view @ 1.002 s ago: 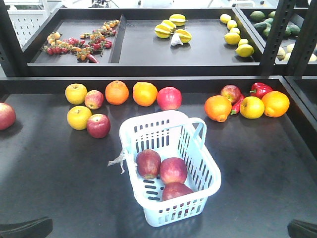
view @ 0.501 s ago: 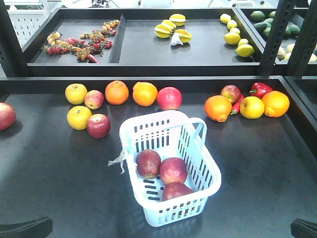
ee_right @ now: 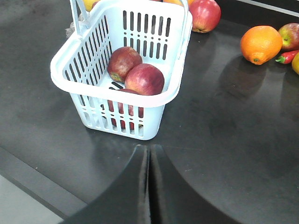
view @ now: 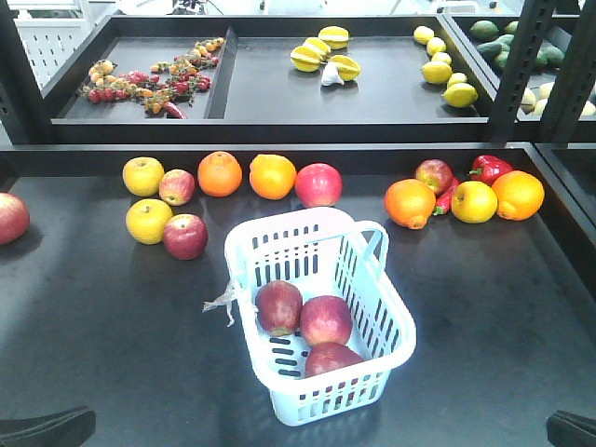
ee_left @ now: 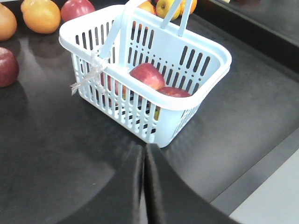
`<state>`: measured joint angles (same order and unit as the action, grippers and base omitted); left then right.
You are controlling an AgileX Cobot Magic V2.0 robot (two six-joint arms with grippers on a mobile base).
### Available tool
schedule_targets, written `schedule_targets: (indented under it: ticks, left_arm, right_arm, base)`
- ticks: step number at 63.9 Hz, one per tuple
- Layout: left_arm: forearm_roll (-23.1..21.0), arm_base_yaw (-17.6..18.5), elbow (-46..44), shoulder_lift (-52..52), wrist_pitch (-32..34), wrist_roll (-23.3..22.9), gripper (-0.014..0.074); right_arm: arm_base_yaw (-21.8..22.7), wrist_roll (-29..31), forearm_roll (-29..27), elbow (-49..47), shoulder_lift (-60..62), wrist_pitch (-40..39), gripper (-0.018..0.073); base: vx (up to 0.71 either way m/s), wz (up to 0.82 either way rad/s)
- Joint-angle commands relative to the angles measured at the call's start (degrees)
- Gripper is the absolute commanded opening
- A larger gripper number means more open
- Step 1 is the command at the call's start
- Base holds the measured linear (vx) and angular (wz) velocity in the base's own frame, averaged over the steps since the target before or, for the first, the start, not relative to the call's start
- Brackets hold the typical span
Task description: Pick three apples into basket with both arms
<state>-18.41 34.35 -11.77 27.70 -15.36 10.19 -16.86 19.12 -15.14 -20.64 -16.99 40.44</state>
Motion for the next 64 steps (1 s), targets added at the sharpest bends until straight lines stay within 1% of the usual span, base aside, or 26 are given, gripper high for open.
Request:
schedule_targets:
  ticks: [1, 5, 8, 12, 15, 17, 20, 24, 26, 29, 33, 36, 40, 44, 48, 53, 57, 64]
  left_arm:
    - [1.0, -0.1, -0.5, -0.7, 2.2, -0.7, -0.0006]
    - [1.6, -0.1, 1.5, -1.7, 3.2, -2.1, -0.0006]
    - [2.9, -0.1, 4.1, -3.0, 4.5, -4.2, -0.0006]
    - [4.4, -0.1, 7.0, -5.6, 6.7, -9.0, -0.0006]
    - [6.5, -0.1, 9.3, -7.8, 7.8, -13.0, -0.0006]
    - [8.7, -0.1, 10.9, -9.4, 8.6, -15.7, -0.0006]
    - [11.0, -0.1, 13.0, -11.8, 9.6, -18.8, -0.0006]
    - [11.9, -0.1, 14.7, -14.9, 9.5, -20.5, -0.0006]
    - [12.0, -0.1, 14.5, -16.6, 7.2, -20.0, -0.0006]
    - [11.9, -0.8, 14.6, -18.7, 6.8, -19.2, -0.0006]
    - [11.9, -3.6, 14.5, -21.3, 6.7, -17.8, -0.0006]
    - [12.6, -6.5, 14.5, -23.0, 6.5, -16.0, -0.0006]
    - [14.6, -11.7, 14.5, -25.4, 6.5, -14.3, -0.0006]
    - [15.9, -16.6, 14.5, -27.4, 6.7, -13.9, -0.0006]
    - [16.1, -21.8, 14.5, -29.6, 6.8, -13.8, -0.0006]
    - [16.4, -27.1, 14.5, -29.3, 6.9, -13.8, -0.0006]
    - [16.5, -30.5, 14.5, -29.3, 7.1, -13.8, -0.0006]
    - [17.8, -34.3, 14.5, -29.3, 8.2, -13.8, -0.0006]
  right_arm:
    - [0.2, 0.0, -0.1, -1.5, -0.3, -4.0, -0.0004]
    - [0.2, 0.0, -0.1, -1.5, -0.3, -4.0, -0.0004]
    - [0.2, 0.0, -0.1, -1.5, -0.3, -4.0, -0.0004]
    - [0.2, 0.0, -0.2, -1.5, -0.3, -4.0, -0.0004]
    - [0.2, 0.0, -0.2, -1.5, -0.3, -4.0, -0.0004]
    - [0.2, 0.0, -0.2, -1.5, -0.3, -4.0, -0.0004]
    - [0.2, 0.0, -0.2, -1.5, -0.3, -4.0, -0.0004]
    - [0.2, 0.0, -0.2, -1.5, -0.3, -4.0, -0.0004]
    - [0.2, 0.0, -0.2, -1.5, -0.3, -4.0, -0.0004]
    - [0.2, 0.0, -0.2, -1.5, -0.3, -4.0, -0.0004]
    - [0.2, 0.0, -0.2, -1.5, -0.3, -4.0, -0.0004]
    - [0.2, 0.0, -0.2, -1.5, -0.3, -4.0, -0.0004]
    - [0.2, 0.0, -0.2, -1.5, -0.3, -4.0, -0.0004]
    - [0.2, 0.0, -0.2, -1.5, -0.3, -4.0, -0.0004]
    - [0.2, 0.0, -0.2, -1.5, -0.3, -4.0, -0.0004]
    - [0.2, 0.0, -0.4, -1.5, -0.3, -4.0, -0.0004]
    - [0.2, 0.0, -0.4, -1.5, -0.3, -4.0, -0.0004]
    - [0.2, 0.0, -0.4, -1.5, -0.3, -4.0, -0.0004]
  base:
    - [0.0, 0.0]
    - [0.0, 0.0]
    - [0.0, 0.0]
    - [0.0, 0.0]
    - [0.0, 0.0]
    - [0.0, 0.0]
    - [0.0, 0.0]
    - [0.0, 0.0]
    - [0.0, 0.0]
    - [0.0, 0.0]
    - [0.0, 0.0]
    - [0.0, 0.0]
    - [0.0, 0.0]
    - [0.0, 0.0]
    - [0.0, 0.0]
    - [0.0, 0.0]
    - [0.0, 0.0]
    - [0.0, 0.0]
